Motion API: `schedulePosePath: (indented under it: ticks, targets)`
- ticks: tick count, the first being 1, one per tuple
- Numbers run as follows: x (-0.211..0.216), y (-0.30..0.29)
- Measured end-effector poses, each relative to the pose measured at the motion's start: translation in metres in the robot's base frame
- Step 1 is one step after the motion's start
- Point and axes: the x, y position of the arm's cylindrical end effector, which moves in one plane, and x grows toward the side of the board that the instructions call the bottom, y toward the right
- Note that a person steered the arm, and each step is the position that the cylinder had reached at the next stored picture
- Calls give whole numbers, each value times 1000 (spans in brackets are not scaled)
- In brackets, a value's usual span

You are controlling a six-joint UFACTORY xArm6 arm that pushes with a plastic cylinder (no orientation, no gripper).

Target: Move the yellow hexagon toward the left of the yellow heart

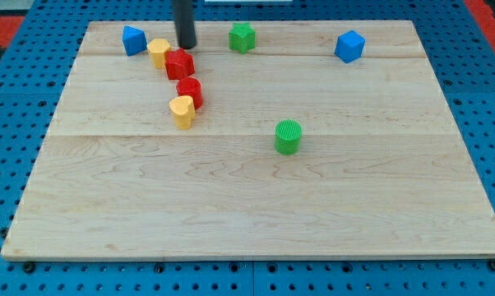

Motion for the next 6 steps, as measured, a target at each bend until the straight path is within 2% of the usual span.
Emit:
schedulePosePath:
  ticks: [1,2,3,4,5,6]
  targets:
    - [31,-52]
    - [97,-90]
    - [107,-101]
    - [42,-89]
    - [44,-53]
    - [125,-59]
